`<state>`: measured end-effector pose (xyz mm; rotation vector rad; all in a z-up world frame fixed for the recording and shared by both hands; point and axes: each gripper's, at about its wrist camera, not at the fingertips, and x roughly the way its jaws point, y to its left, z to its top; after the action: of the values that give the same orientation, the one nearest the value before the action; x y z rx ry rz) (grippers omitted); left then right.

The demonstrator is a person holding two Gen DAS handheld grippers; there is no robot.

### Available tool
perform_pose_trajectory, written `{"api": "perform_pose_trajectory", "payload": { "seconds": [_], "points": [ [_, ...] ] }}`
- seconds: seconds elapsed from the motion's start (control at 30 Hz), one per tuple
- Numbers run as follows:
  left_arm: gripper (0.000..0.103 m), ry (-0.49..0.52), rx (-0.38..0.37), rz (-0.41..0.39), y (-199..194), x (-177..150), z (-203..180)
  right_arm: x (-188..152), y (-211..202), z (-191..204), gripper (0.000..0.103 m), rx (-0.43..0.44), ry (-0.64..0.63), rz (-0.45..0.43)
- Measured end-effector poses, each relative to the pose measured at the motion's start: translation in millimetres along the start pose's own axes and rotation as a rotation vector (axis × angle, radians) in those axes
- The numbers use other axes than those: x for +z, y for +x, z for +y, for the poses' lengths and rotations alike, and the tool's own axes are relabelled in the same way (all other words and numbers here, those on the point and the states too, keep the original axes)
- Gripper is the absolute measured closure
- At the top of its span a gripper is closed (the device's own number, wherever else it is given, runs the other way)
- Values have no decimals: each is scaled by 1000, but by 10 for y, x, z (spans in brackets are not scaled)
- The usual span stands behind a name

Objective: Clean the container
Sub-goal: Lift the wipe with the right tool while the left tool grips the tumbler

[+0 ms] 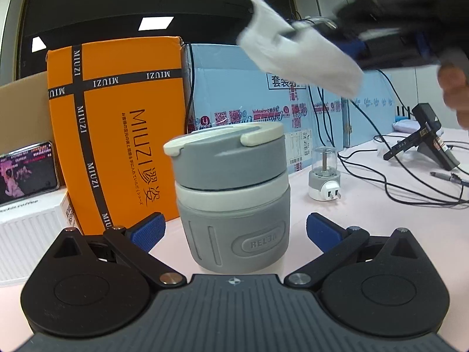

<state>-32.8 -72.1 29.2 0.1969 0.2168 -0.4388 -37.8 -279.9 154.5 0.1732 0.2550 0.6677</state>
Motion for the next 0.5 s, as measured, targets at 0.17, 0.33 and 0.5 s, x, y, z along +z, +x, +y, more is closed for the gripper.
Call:
{"api": "perform_pose_trajectory", "payload": {
  "seconds": [0.17, 0.33, 0.5],
  "points": [
    [0, 75, 34, -47, 32, -37, -95, 68, 366, 26, 84, 0, -1, 40],
    [10, 110, 37, -72, 26, -51, -145, -43, 580, 80, 84, -6, -34, 93],
    [17, 88, 45, -83, 22, -40, -116, -102, 576, 125, 65, -19, -70, 87]
  ]
}}
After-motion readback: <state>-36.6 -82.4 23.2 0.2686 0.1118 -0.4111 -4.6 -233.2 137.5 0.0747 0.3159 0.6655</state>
